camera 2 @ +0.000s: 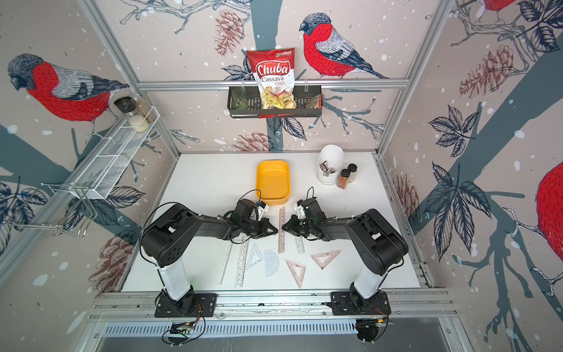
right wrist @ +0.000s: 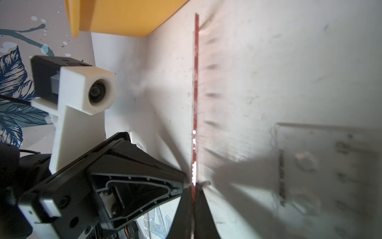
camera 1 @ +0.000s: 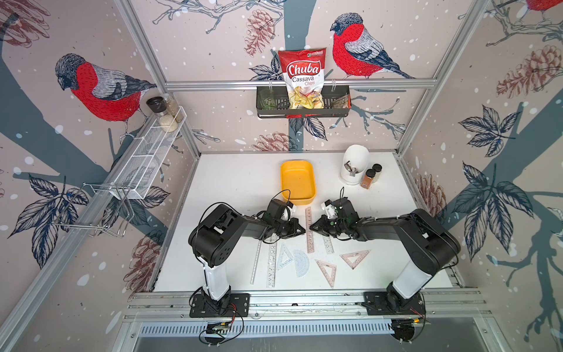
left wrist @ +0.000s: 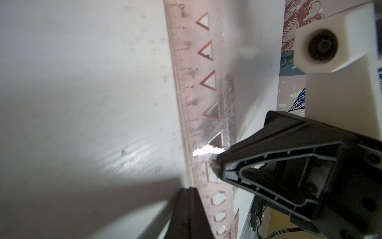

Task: Put the scattered rulers into the storage box
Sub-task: Pick up the ruler from the center of the board.

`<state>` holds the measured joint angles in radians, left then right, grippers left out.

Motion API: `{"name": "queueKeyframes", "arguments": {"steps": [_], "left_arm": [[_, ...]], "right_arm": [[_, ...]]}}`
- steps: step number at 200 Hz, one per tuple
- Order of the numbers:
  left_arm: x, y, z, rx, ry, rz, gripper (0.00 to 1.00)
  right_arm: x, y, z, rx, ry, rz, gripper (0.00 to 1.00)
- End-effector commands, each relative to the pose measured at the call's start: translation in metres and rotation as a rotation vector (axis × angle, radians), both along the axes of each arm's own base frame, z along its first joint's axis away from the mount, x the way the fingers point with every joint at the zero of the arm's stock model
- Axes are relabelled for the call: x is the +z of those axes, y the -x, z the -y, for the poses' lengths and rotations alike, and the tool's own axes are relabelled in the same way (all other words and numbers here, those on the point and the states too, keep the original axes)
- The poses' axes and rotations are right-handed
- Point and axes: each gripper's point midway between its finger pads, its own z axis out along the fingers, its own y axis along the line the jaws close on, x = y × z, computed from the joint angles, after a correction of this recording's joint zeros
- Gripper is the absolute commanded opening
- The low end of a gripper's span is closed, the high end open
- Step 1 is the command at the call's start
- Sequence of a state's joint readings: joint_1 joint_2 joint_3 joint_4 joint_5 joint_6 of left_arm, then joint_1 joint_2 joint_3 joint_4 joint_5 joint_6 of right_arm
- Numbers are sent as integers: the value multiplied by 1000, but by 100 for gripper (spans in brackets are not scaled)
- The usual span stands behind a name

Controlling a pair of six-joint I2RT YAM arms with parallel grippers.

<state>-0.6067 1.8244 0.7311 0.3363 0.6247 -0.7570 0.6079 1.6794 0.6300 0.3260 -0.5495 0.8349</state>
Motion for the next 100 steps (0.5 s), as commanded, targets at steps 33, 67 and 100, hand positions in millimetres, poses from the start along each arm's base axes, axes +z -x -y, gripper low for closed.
{"name": "queueKeyframes", "arguments": {"steps": [33, 67, 100], "left_arm": [[38, -24, -22, 78, -131, 114, 13], [71, -39, -41, 135, -155, 213, 44], [92, -50, -64, 194, -178, 273, 61]], "right_arm": [[40, -4, 9, 15, 24, 127, 0], [78, -20, 8, 7, 32, 224, 0], [105, -60, -7, 14, 31, 310, 0]]}}
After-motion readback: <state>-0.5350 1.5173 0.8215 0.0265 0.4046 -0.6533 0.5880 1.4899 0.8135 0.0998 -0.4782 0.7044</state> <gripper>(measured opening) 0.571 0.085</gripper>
